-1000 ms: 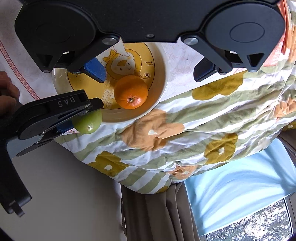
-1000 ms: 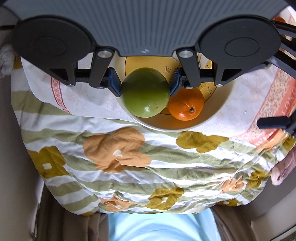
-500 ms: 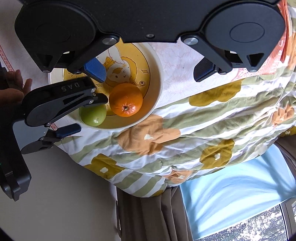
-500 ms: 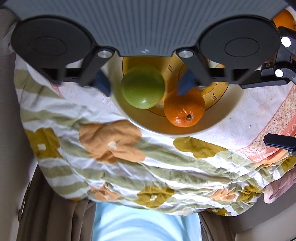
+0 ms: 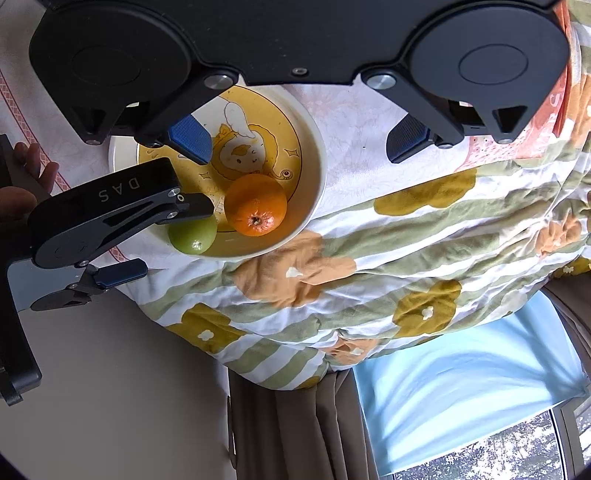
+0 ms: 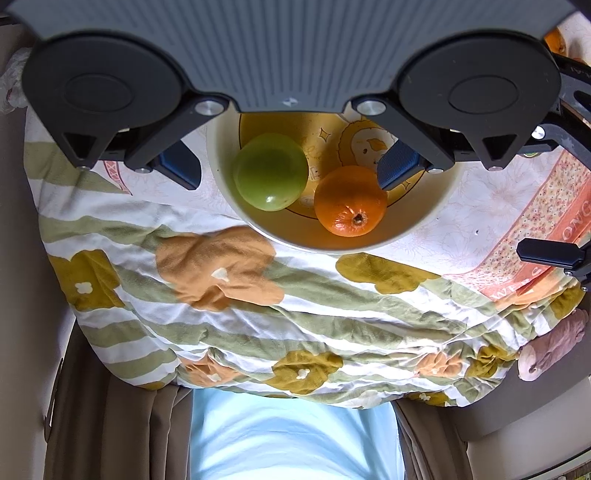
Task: Organize fruits
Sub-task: 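Lift both open grippers up and away from the bowl, then grasp the small tangerine with the right gripper while the left grasps a large orange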
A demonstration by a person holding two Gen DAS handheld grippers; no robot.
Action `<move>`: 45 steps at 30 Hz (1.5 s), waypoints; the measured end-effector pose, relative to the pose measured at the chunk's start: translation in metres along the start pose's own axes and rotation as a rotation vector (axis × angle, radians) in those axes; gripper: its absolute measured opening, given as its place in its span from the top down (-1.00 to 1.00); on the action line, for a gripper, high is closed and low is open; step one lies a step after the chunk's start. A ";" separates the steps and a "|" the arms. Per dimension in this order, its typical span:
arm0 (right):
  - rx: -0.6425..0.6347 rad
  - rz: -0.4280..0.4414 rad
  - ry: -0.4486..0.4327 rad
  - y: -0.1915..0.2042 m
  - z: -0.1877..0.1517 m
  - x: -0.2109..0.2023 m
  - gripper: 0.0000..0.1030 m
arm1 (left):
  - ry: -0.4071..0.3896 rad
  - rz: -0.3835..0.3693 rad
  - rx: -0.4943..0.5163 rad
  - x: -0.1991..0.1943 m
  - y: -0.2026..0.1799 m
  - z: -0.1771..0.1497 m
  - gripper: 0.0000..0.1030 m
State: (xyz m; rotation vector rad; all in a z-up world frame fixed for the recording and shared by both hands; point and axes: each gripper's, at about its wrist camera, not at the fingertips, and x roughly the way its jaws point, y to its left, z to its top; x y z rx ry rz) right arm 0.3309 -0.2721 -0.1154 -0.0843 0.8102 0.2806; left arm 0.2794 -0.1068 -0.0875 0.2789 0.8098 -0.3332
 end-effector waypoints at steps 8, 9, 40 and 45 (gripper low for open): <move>-0.002 -0.007 -0.048 0.004 0.008 -0.047 -1.00 | -0.071 0.028 -0.022 -0.037 -0.003 0.005 -0.98; -0.006 -0.010 -0.053 0.005 0.010 -0.054 -1.00 | -0.082 0.035 -0.026 -0.044 -0.004 0.005 -0.98; 0.179 -0.138 -0.107 0.118 -0.074 -0.222 -1.00 | -0.173 -0.015 -0.029 -0.190 0.016 -0.099 -0.99; 0.247 -0.174 -0.068 0.137 -0.100 -0.222 -1.00 | -0.135 -0.121 0.027 -0.184 0.014 -0.123 -0.99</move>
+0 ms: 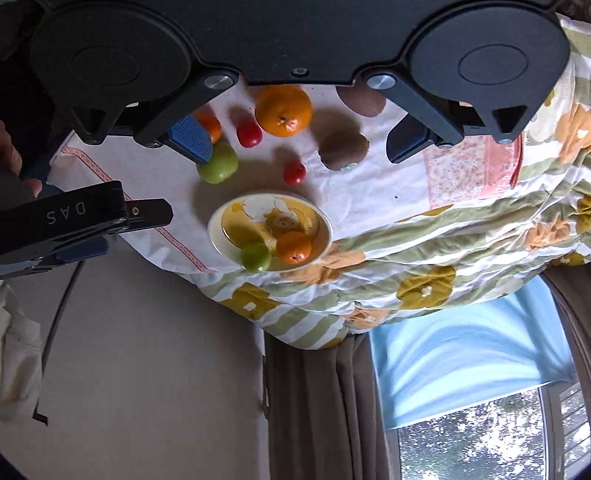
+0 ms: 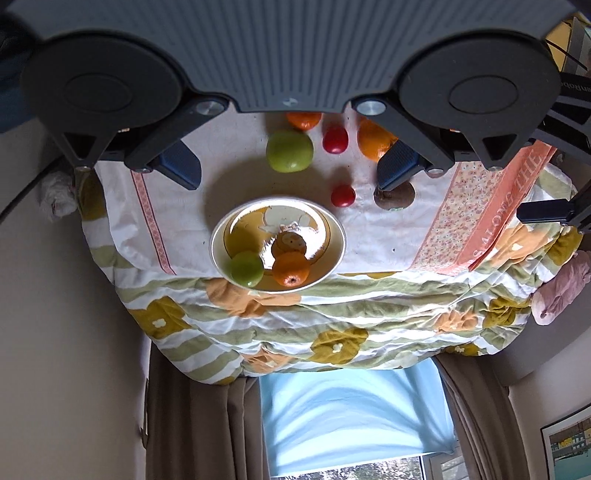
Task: Organize fruits
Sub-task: 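Grasp the small tangerine with the right gripper while the left grasps a large orange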
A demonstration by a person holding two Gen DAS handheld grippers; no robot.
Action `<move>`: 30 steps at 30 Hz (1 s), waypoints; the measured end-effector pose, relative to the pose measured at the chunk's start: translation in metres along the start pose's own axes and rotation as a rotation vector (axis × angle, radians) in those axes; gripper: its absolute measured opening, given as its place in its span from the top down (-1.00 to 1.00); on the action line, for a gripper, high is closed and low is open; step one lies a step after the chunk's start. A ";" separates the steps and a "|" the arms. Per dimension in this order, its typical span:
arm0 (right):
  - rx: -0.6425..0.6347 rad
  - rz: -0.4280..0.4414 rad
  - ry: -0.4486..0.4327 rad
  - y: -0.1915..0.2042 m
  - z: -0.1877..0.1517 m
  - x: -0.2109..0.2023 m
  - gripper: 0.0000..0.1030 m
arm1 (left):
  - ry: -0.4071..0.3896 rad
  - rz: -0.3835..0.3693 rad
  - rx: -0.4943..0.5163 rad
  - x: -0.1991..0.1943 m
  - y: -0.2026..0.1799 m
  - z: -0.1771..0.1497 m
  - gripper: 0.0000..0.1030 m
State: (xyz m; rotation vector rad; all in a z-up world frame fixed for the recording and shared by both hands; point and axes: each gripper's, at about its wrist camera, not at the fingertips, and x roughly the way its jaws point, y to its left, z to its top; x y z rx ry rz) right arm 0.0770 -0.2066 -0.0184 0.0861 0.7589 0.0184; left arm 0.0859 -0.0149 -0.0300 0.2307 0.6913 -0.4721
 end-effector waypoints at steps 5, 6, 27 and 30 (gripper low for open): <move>0.061 -0.040 0.043 0.004 -0.028 0.006 -1.00 | 0.036 -0.055 0.076 0.018 -0.008 -0.018 -0.98; 0.069 -0.045 0.055 0.003 -0.033 0.009 -1.00 | 0.043 -0.065 0.081 0.023 -0.009 -0.021 -0.98; 0.170 -0.059 0.150 -0.003 -0.074 0.084 -1.00 | 0.134 0.000 0.162 0.126 -0.022 -0.058 -0.64; 0.178 -0.053 0.157 -0.002 -0.075 0.089 -1.00 | 0.146 -0.005 0.143 0.130 -0.020 -0.058 -0.51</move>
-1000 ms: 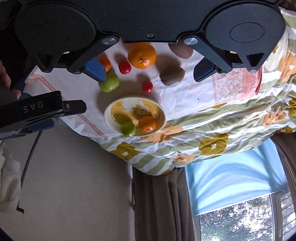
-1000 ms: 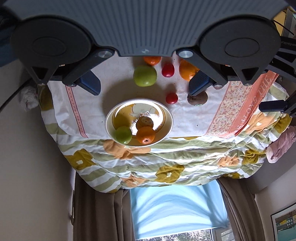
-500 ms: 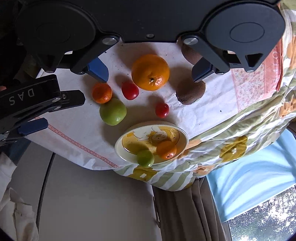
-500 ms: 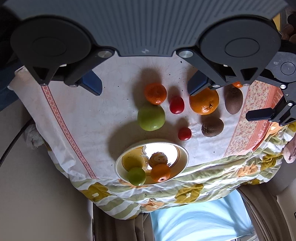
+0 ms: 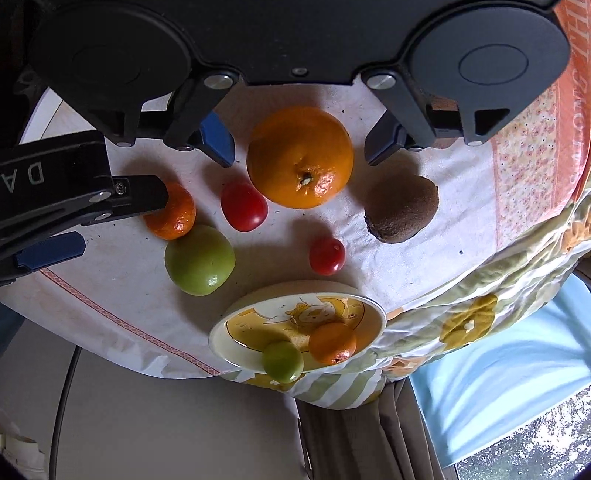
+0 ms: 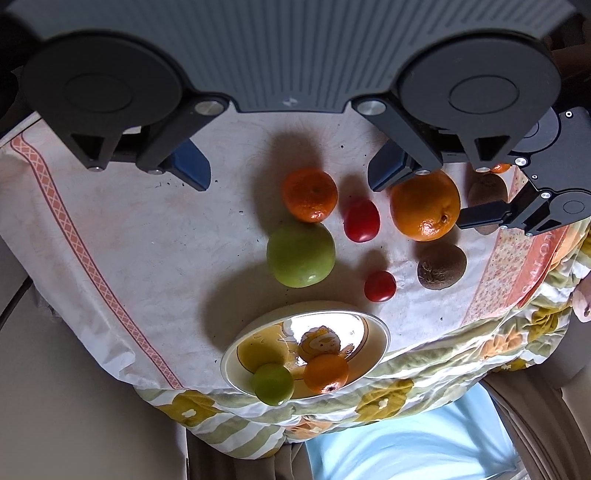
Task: Organize fruits
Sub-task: 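Grasp the small tangerine with the right gripper while the left grasps a large orange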
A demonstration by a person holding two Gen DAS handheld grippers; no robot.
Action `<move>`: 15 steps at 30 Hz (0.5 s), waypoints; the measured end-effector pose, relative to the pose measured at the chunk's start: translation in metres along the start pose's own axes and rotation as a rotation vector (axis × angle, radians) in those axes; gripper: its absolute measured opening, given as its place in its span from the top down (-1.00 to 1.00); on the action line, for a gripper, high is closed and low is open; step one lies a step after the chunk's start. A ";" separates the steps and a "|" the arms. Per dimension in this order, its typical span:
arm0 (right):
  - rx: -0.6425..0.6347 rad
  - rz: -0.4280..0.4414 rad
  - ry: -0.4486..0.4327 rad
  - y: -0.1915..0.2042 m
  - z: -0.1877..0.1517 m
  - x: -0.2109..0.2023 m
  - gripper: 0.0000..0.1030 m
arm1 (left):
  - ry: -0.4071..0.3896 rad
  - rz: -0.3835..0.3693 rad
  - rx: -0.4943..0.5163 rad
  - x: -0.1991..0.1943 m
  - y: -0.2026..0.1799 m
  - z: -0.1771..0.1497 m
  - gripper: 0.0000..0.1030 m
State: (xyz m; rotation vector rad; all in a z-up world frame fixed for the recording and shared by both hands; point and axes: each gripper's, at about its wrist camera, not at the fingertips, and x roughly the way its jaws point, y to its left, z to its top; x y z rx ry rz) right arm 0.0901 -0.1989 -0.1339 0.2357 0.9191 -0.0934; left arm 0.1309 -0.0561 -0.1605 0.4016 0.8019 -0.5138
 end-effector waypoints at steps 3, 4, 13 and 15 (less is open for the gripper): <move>0.002 0.005 0.008 0.001 0.001 0.004 -0.99 | 0.012 -0.006 -0.013 0.004 0.000 0.001 -0.33; -0.001 0.004 0.011 0.002 0.001 0.006 -0.94 | 0.010 -0.009 -0.017 0.005 0.001 0.001 -0.33; 0.009 0.017 0.039 0.004 0.003 0.018 -0.59 | 0.009 -0.021 -0.038 0.003 0.004 0.000 -0.31; 0.007 0.016 0.040 0.006 0.003 0.021 -0.57 | 0.008 -0.022 -0.030 0.003 0.003 -0.001 -0.31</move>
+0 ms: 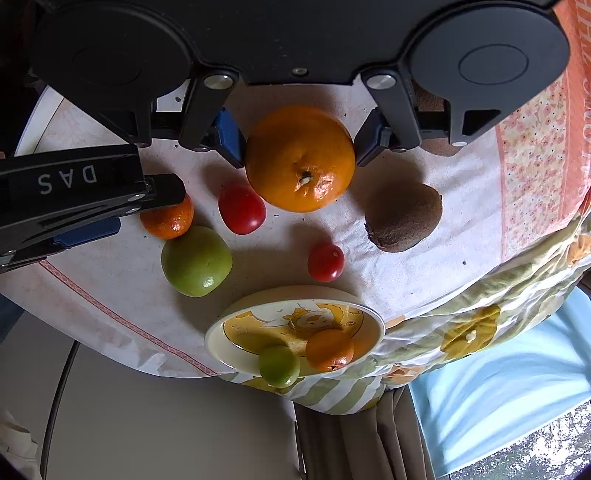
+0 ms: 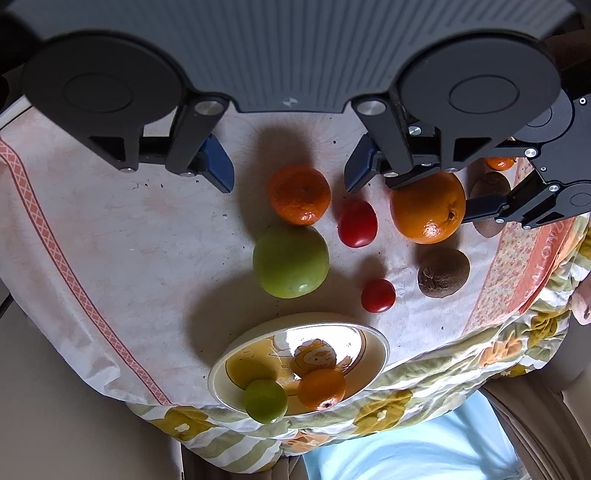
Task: Organize fruits
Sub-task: 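Grasp the small tangerine with the right gripper while the left grasps a large orange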
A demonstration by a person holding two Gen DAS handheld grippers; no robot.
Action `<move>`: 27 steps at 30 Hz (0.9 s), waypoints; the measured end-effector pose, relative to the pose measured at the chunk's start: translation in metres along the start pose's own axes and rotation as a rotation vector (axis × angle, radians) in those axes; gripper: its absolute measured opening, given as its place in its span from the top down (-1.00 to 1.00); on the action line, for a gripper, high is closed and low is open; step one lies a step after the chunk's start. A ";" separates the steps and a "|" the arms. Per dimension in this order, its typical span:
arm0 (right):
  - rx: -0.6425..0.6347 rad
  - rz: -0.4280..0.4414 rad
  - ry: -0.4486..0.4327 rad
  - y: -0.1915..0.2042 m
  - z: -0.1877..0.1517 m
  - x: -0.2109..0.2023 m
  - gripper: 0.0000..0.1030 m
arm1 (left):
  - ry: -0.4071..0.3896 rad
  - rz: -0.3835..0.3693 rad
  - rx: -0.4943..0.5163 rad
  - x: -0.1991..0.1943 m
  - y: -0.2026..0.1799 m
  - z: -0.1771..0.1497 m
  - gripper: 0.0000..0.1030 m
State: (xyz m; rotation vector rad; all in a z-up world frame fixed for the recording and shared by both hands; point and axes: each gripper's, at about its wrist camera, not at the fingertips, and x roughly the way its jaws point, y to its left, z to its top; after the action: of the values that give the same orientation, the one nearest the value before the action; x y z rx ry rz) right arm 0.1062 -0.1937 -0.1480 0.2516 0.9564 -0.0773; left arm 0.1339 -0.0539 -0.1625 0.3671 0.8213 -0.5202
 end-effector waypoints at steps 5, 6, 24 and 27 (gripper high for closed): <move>-0.021 -0.007 -0.002 0.005 0.000 0.006 -0.45 | -0.002 -0.006 -0.002 -0.001 0.001 -0.001 -0.31; -0.023 -0.008 -0.004 0.005 0.001 0.007 -0.43 | -0.001 -0.005 -0.004 -0.001 0.001 -0.002 -0.31; -0.072 -0.008 -0.005 0.010 0.003 0.014 -0.06 | -0.015 0.012 -0.020 -0.018 0.001 -0.004 -0.30; -0.071 -0.009 -0.006 0.009 0.003 0.009 -0.05 | -0.023 0.015 -0.024 -0.024 0.000 -0.002 -0.30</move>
State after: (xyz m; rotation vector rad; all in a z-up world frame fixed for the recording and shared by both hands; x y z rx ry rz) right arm 0.1148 -0.1854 -0.1519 0.1815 0.9523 -0.0520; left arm 0.1191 -0.0453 -0.1454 0.3444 0.8010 -0.4996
